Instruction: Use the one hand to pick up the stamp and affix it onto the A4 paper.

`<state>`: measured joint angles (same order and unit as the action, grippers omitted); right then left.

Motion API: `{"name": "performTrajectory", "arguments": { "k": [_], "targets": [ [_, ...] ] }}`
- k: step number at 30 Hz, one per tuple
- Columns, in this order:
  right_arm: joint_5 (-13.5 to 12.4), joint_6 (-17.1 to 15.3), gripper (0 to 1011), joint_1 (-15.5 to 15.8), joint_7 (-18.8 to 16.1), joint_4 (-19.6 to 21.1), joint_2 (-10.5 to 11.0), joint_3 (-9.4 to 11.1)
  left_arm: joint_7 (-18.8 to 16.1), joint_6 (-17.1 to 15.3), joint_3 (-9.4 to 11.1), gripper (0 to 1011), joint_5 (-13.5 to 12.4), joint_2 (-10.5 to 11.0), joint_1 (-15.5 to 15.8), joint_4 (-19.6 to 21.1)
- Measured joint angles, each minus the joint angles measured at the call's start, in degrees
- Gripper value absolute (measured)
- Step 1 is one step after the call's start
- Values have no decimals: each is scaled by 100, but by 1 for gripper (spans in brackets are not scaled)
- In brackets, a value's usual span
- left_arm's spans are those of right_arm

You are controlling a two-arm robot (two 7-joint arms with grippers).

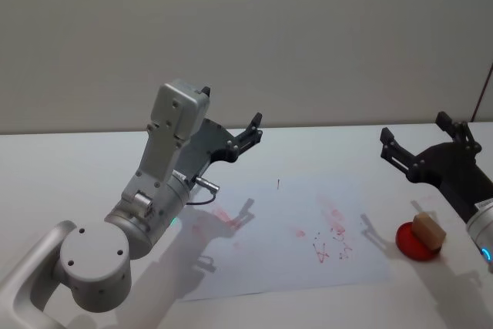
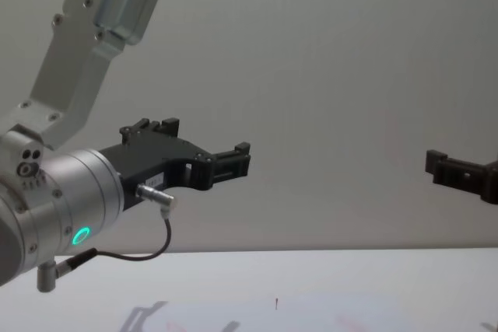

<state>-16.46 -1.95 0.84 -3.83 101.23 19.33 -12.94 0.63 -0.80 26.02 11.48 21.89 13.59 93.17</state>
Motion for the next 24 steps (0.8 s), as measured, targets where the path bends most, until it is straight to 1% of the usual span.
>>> {"name": "performTrajectory", "arguments": {
  "k": [8, 12, 22, 24],
  "targets": [
    [-1, 0, 1001, 2, 0, 0, 1, 2, 0, 0, 0, 1001, 0, 0, 0, 0],
    [-23, 1, 1001, 58, 17, 22, 36, 19, 0, 0, 0, 1001, 0, 0, 0, 0],
    [-304, -19, 1001, 594, 348, 323, 378, 209, 0, 0, 0, 1001, 0, 0, 0, 0],
    [-405, -72, 1001, 773, 453, 411, 499, 281, 0, 0, 0, 1001, 0, 0, 0, 0]
  ]
}}
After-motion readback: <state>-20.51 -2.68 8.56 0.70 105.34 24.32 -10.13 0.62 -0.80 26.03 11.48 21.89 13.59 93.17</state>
